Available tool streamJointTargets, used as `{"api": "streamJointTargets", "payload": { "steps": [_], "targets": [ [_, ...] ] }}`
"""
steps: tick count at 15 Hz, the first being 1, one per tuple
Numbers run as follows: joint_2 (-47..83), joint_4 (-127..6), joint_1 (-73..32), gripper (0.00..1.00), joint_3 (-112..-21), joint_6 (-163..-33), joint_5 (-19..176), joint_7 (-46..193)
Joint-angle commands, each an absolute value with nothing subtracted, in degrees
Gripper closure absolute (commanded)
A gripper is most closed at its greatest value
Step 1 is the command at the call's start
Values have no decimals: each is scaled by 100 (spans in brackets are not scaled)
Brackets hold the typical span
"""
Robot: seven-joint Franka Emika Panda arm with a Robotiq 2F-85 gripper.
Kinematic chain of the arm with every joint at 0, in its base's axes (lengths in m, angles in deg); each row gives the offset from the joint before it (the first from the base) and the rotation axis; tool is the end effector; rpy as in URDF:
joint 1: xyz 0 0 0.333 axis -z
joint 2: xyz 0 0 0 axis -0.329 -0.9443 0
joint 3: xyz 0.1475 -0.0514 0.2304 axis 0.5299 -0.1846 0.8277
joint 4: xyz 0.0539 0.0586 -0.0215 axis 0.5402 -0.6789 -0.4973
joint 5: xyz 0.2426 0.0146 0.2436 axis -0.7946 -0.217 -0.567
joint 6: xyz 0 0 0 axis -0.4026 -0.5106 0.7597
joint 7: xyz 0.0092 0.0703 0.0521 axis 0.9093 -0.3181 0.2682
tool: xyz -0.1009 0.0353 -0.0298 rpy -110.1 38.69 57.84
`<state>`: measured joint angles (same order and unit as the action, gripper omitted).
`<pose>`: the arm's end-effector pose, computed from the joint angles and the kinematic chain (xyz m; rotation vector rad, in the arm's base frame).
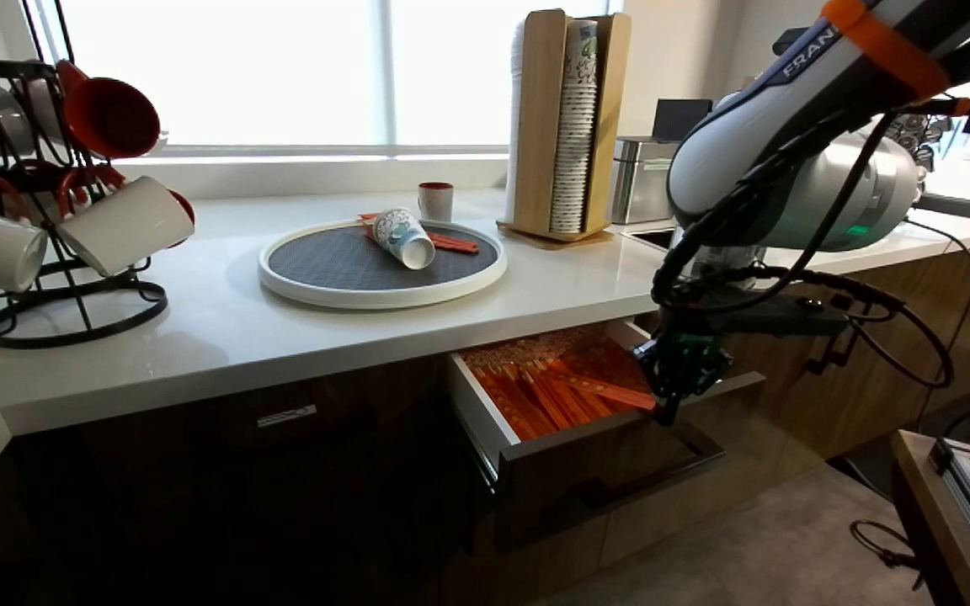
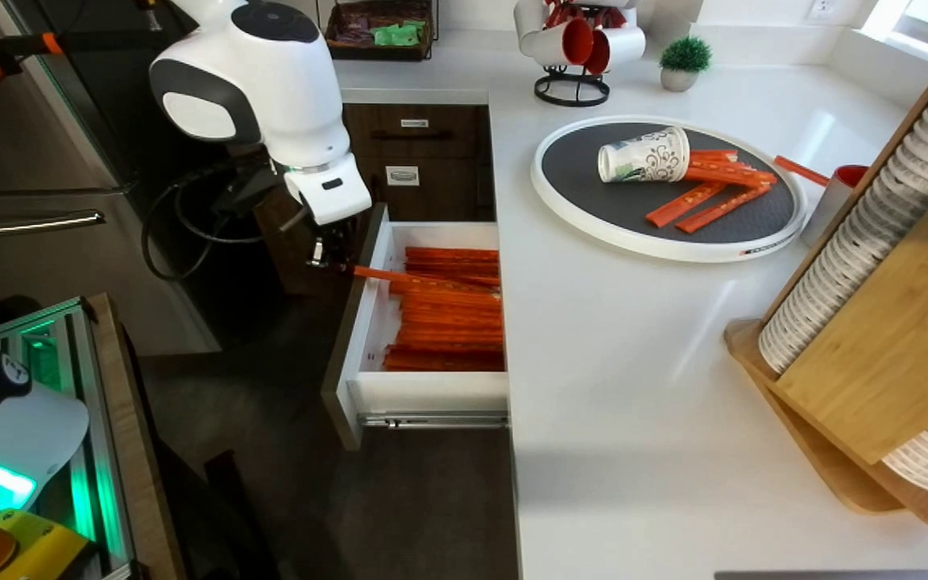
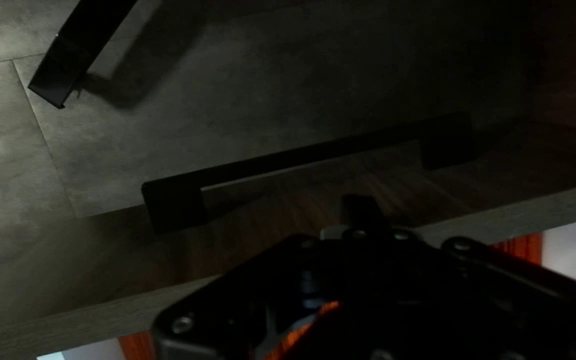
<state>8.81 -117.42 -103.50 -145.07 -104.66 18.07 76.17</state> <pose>0.3920 -0.0301 0.2310 -2.7392 1.2390 0.0060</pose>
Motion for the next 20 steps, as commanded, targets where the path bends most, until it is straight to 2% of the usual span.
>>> {"api": "streamJointTargets", "payload": {
  "steps": [1,2,3,4,8,14,20],
  "targets": [
    [970,-11657,-10532,100,-14709,-10325,1966,7688],
    [939,-11620,-10595,100,-14801,-10260,2056,7644],
    [945,-11557,-10666,74,-14930,-10200,2124,7616],
    [890,-11512,-10733,73,-15053,-10164,2203,7589],
    [857,-11261,-10743,44,-15390,-10117,2467,7680],
    [1582,-11202,-9741,1,-14262,-11473,2798,7966],
    [2033,-11122,-7446,0,-11908,-12531,3569,7650]
  ]
}}
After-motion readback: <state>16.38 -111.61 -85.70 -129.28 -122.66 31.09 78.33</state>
